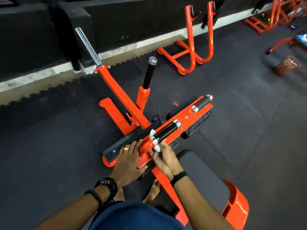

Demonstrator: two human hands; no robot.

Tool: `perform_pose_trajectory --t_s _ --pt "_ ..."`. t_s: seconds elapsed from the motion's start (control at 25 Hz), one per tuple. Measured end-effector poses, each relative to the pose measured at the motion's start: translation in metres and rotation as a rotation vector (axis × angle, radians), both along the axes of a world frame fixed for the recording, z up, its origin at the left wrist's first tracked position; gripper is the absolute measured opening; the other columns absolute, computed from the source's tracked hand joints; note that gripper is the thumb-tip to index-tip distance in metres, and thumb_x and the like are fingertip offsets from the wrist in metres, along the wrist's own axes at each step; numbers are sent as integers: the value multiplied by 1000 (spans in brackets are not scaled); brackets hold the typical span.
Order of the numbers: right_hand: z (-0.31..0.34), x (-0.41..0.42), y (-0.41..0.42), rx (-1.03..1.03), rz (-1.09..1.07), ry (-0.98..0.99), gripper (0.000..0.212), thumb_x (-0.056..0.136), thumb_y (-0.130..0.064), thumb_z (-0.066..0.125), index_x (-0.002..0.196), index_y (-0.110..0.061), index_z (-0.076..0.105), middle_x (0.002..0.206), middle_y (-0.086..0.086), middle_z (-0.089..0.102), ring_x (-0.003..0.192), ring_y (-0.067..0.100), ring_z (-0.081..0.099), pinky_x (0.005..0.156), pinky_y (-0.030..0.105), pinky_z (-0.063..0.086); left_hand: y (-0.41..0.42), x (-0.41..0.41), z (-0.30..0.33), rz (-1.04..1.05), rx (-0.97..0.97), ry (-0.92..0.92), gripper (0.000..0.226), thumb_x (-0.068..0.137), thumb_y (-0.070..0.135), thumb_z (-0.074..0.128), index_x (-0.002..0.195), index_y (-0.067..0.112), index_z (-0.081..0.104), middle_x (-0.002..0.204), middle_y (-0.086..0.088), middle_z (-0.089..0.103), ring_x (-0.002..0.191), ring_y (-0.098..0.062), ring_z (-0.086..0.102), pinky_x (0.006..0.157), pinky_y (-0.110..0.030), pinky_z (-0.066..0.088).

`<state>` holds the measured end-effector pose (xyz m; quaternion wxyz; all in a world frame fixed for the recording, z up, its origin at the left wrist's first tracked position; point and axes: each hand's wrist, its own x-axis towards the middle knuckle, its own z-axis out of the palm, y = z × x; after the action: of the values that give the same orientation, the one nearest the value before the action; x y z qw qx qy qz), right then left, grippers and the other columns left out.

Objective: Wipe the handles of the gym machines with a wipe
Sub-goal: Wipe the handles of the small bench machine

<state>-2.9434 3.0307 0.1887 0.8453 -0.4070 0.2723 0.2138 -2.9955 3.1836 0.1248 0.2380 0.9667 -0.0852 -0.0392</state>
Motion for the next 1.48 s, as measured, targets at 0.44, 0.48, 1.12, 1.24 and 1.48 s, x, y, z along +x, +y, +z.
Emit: perform_pose_trajectory --t_s 0.44,0.48,1.12,1.24,1.48 --pt "9 -7 -7 -45 -49 17 22 99 1 43 86 -3 60 77 11 61 66 17 56 55 22 55 -2 0 5 11 -7 15 102 76 62 60 156 13 19 144 0 40 130 -22 42 113 -39 32" --pt "11 5 -16 -59 -139 36 20 100 -1 44 88 -4 59 77 10 60 65 16 55 55 21 54 -1 0 5 9 -13 27 104 77 63 61 157 14 17 145 1 38 132 -21 40 115 -39 30" --pt "51 88 -151 -641 -371 -491 21 89 6 64 101 -11 67 76 4 57 74 19 52 75 37 48 -57 86 107 86 -210 34 89 68 77 46 142 28 44 140 11 51 130 -13 47 110 -38 33" --pt "55 110 -171 -850 -272 -626 23 88 6 64 100 -14 70 79 2 63 76 16 55 74 37 48 -89 117 118 93 -110 48 95 63 79 38 143 28 42 140 9 52 133 -15 45 111 -36 29" --pt "42 177 -187 -1237 -163 -786 23 86 -2 59 94 -16 74 96 3 66 85 15 61 78 38 52 -128 166 117 79 296 247 105 70 86 47 152 23 27 152 1 41 141 -25 35 114 -47 26"
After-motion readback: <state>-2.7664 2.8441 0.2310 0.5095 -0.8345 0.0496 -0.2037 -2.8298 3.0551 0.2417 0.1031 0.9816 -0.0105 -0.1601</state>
